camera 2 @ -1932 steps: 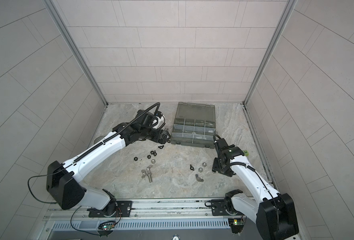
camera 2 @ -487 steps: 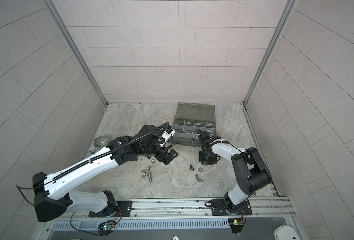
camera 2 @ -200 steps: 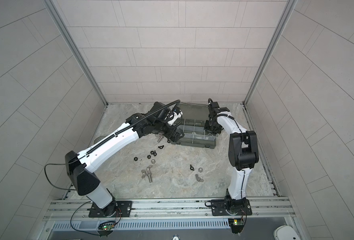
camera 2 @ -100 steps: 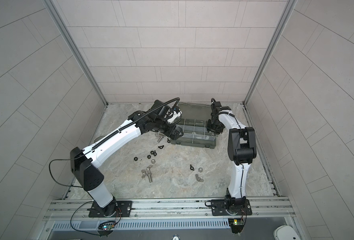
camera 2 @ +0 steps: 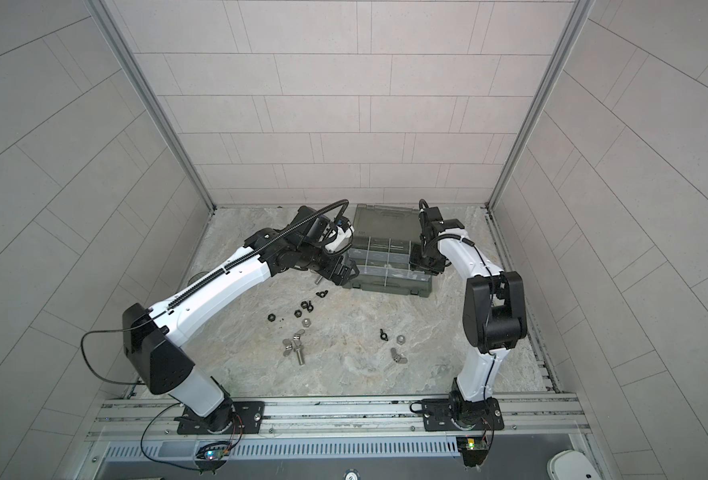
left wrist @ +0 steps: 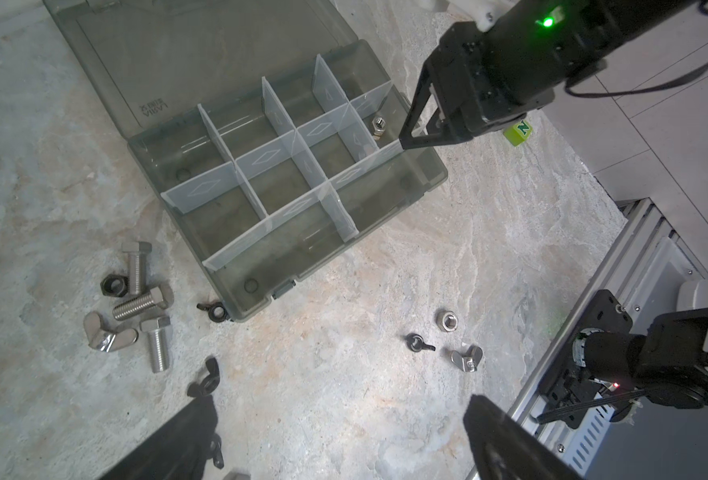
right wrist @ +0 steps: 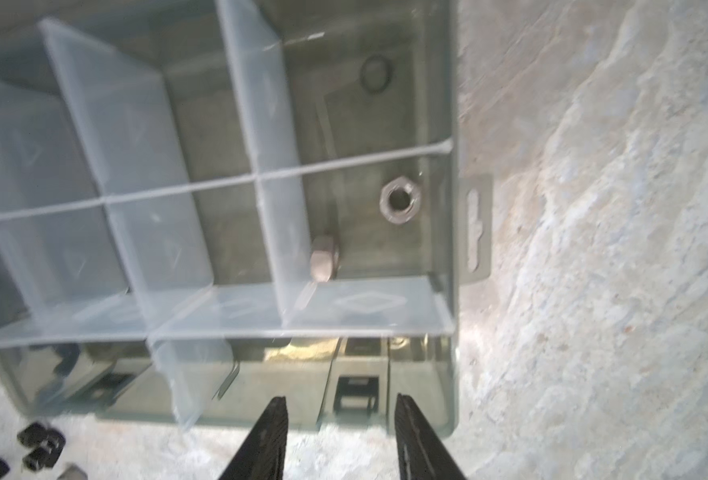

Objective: Sort the screws and nuts into containers
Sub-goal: 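Lower the right gripper to a silver hex nut while the left arm reaches nearer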

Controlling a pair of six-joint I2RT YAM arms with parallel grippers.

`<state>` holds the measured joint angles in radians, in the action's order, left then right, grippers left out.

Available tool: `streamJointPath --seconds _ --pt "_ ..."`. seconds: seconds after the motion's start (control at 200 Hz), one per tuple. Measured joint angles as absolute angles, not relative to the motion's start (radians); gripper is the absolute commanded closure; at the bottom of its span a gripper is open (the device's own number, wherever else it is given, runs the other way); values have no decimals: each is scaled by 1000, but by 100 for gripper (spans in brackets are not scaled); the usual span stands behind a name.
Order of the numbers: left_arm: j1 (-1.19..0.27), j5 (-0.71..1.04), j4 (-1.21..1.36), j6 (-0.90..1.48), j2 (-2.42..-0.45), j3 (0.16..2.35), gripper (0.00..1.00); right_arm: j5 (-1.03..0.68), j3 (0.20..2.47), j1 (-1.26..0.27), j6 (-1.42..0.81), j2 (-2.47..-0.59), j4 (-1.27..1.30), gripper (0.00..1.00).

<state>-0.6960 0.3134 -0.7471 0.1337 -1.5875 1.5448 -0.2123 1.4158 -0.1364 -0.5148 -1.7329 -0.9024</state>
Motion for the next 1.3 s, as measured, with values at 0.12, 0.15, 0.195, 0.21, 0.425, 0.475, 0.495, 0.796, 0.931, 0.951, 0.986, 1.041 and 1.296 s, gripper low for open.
streamJointPath --seconds 0.12,0.15,0.195,0.21,0.425,0.475,0.495,0.796,0.931,0.951,0.986,1.041,1.296 --pt "-696 310 -717 175 -1485 1440 0 -225 1308 -213 -517 -1609 -903 60" --pt "-696 309 -707 187 -1457 1412 0 -226 1275 -231 -521 -1581 -900 60" --pt "-696 310 -696 204 -1419 1369 0 -228 1224 -253 -525 -1542 -900 59" --pt "-696 309 -695 208 -1406 1355 0 -228 1209 -259 -527 -1532 -899 59" --pt "-725 292 -685 282 -1260 1202 0 -225 968 -339 -567 -1411 -886 58" --pt "-742 279 -685 299 -1232 1177 0 -224 920 -357 -579 -1389 -880 57" --pt "-748 274 -685 305 -1223 1169 0 -224 906 -362 -583 -1382 -879 57" --pt "-890 164 -688 417 -1105 1038 0 -229 750 -406 -622 -1296 -818 58" --pt "-971 123 -687 477 -1092 1010 0 -238 729 -419 -629 -1296 -791 57" --pt "-985 116 -686 484 -1092 1008 0 -239 728 -421 -629 -1296 -787 57" --pt "-1007 104 -685 498 -1092 1005 0 -241 728 -425 -630 -1296 -783 57" --pt "-1044 86 -682 516 -1092 1002 0 -244 728 -432 -630 -1296 -773 56" --pt "-1122 28 -665 558 -1108 1001 0 -247 728 -445 -629 -1326 -744 55"
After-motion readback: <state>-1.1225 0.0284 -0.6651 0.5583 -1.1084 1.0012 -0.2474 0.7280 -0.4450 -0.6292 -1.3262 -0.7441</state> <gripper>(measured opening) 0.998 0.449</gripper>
